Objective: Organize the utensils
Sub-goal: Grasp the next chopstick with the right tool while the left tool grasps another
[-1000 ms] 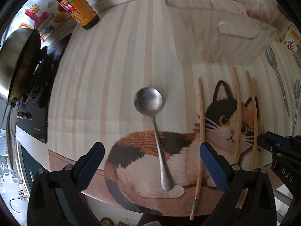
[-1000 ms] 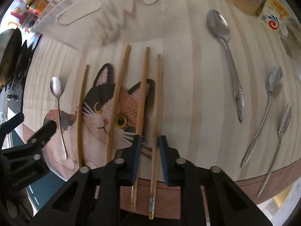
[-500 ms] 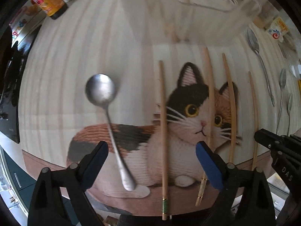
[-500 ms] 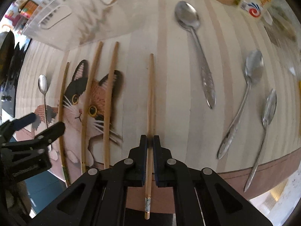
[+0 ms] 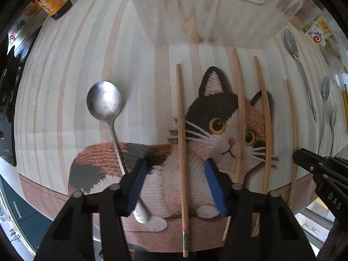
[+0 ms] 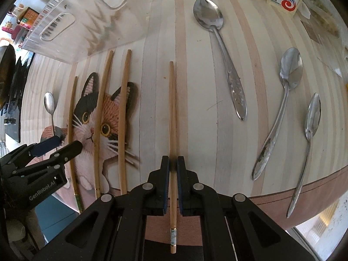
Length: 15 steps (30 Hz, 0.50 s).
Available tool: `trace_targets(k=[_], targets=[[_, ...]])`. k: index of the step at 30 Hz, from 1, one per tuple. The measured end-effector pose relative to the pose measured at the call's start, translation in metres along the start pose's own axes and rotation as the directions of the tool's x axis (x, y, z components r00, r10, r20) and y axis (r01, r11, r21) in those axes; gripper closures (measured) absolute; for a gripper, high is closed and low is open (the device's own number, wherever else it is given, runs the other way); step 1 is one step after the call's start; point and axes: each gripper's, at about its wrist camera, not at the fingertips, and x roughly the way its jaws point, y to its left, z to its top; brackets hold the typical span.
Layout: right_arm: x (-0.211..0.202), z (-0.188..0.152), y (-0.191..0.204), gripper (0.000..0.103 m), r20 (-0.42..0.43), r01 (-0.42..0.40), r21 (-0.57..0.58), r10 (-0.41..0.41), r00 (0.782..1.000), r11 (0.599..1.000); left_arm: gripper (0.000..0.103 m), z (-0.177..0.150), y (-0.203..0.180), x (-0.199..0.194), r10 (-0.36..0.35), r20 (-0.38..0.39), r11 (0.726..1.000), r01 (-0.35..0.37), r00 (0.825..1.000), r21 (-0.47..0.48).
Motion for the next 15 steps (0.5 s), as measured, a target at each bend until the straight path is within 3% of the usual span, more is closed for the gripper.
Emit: trace_targets(k=[2,5,8,15], targets=[[0.000,0.001,0.001,0.097,-0.002,0.006,-0.004,-0.006,1.000,1.000,0.076,0.005,0.007,-0.002,0.000,0.007,1.000,0.000,1.000,0.000],[0.000,0.002,0.004,0.097,-0.004,0.014,-0.011,-0.014,1.000,1.000,0.091,0.011,0.017,-0.002,0.007,0.010,1.000,-0.007,1.000,-0.003],[0.000,0.003,0.006,0.097,-0.007,0.014,-0.014,-0.014,1.000,1.000,0.098,0.014,0.021,-0.004,0.005,0.010,1.000,-0.005,1.000,-0.019],[0.002,-0.006,0.011,0.096,-0.031,-0.004,-0.039,0.002,1.000,0.999,0.098,0.002,0.034,-0.008,-0.001,-0.022,1.000,0.001,1.000,-0.022]])
